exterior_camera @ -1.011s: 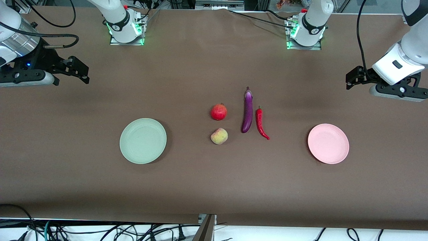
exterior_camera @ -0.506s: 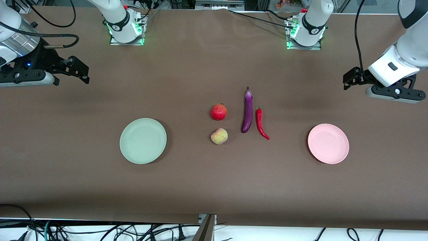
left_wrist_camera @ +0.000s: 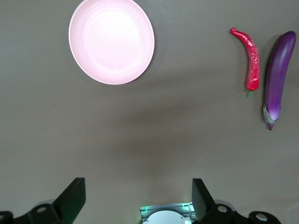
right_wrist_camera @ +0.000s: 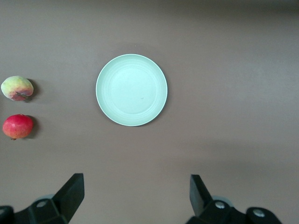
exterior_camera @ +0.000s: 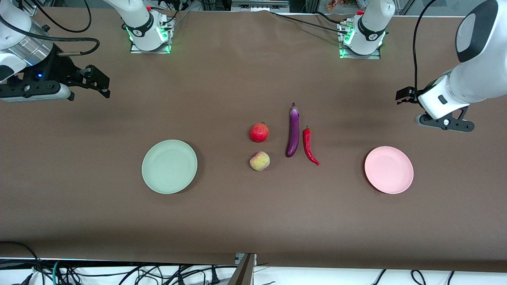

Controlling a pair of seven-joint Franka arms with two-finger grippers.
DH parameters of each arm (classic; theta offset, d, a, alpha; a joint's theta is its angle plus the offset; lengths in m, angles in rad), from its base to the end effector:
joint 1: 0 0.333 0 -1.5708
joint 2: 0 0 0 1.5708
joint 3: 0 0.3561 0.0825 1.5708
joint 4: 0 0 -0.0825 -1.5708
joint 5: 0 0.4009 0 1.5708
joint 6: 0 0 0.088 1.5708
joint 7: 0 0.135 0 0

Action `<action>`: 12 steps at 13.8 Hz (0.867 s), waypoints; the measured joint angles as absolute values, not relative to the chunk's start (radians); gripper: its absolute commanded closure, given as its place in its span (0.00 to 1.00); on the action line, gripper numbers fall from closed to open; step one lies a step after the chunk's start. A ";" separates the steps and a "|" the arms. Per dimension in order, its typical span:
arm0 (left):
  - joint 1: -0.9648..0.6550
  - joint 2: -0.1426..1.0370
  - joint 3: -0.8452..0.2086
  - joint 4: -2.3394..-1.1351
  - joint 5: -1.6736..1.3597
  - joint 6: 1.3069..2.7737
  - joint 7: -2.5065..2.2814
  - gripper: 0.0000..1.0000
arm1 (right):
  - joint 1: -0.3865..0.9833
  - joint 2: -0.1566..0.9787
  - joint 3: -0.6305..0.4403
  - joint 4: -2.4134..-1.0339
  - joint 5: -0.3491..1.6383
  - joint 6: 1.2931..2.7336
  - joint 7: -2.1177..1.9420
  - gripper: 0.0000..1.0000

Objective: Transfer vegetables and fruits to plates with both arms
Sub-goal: 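Move the left gripper toward the red chili pepper, then grasp the red chili pepper with the left gripper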

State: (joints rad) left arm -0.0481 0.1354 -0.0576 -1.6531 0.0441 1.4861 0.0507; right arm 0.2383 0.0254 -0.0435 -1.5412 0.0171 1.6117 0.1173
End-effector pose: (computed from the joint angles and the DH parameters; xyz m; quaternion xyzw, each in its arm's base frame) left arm 0.5804 -0.0536 0.5138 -0.9853 0.0790 0.1499 0.0223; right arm 0.5745 0.1160 0.6402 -0.9990 -0.0386 -0.0210 0.0114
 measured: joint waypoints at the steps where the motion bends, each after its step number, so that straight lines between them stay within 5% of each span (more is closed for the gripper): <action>1: -0.064 0.161 -0.060 -1.655 0.041 1.497 0.024 0.00 | 0.238 0.025 -0.043 -1.541 0.017 1.612 0.117 0.00; 12: -0.337 0.597 -0.093 -1.658 -0.006 2.015 -0.451 0.03 | 0.237 0.025 -0.046 -1.541 0.017 1.631 0.117 0.00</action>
State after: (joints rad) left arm -0.3372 0.5974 -0.0933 -1.6576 -0.0059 2.0154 -0.4507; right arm 0.2366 0.0254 -0.0457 -1.5405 0.0171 1.6307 0.1173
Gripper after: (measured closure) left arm 0.000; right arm 0.000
